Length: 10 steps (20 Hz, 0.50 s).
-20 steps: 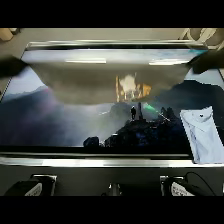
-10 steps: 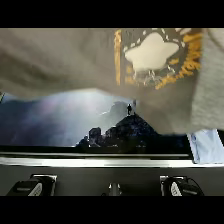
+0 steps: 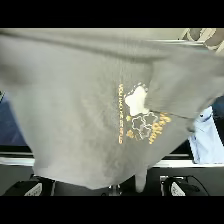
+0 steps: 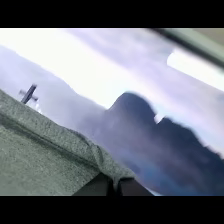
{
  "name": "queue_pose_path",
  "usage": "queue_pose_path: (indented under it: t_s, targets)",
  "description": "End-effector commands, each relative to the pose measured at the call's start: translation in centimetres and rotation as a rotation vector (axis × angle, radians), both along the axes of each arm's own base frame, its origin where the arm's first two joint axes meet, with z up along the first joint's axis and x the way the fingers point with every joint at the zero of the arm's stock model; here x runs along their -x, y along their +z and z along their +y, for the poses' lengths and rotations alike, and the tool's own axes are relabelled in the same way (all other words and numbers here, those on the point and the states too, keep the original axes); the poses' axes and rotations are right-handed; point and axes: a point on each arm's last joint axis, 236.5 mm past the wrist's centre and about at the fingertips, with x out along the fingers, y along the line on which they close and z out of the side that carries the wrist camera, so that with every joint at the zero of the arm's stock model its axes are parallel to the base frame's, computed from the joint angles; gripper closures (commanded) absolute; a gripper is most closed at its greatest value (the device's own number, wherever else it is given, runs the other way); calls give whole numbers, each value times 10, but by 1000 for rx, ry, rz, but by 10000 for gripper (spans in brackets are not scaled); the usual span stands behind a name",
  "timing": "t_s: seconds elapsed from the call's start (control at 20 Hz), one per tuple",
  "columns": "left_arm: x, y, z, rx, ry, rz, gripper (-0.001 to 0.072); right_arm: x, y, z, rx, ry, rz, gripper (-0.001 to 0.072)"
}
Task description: Fold the shirts.
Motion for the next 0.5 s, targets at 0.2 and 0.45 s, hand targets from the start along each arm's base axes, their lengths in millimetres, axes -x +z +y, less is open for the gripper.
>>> queue_pose_path:
  t_s: [0.2,0.45]
  targets:
    - [-82,-307,3,-60,-54,732,682,-88,-253,6,-279,-6,649,691]
    - [-123,-363,2,-33,-36,758,681,-165,-307,-7,-328,-97,488,690]
